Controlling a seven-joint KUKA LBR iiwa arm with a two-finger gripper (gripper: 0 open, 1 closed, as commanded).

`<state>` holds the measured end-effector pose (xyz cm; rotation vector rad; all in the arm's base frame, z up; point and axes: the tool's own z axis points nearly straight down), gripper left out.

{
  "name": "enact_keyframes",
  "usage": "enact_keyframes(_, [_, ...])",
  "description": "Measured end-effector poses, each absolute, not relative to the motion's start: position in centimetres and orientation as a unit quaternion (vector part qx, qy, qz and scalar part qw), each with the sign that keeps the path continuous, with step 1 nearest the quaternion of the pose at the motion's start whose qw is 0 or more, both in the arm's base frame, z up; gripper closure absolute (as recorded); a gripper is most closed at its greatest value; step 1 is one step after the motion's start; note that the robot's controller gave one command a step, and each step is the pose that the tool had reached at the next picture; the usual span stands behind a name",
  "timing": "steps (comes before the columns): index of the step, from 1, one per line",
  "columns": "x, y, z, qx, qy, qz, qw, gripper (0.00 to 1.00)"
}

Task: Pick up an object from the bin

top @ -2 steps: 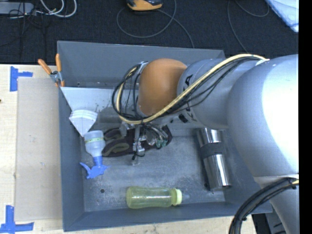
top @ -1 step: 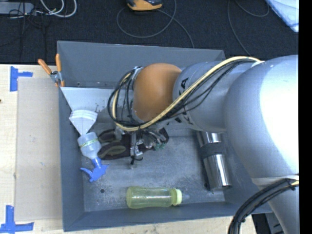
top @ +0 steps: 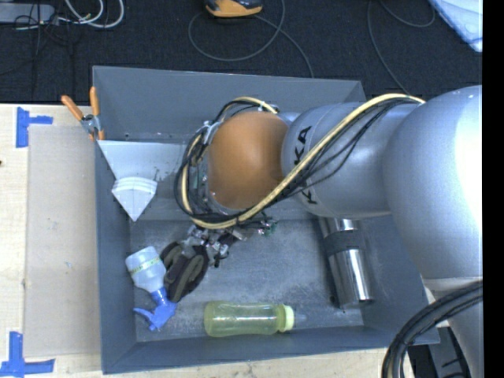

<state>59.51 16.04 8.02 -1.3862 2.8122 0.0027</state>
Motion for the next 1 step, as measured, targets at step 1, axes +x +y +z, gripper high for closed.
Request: enact_keyframes(1, [59.51,16.03,8.02,-0.442,0.897,0.001,0.003,1.00])
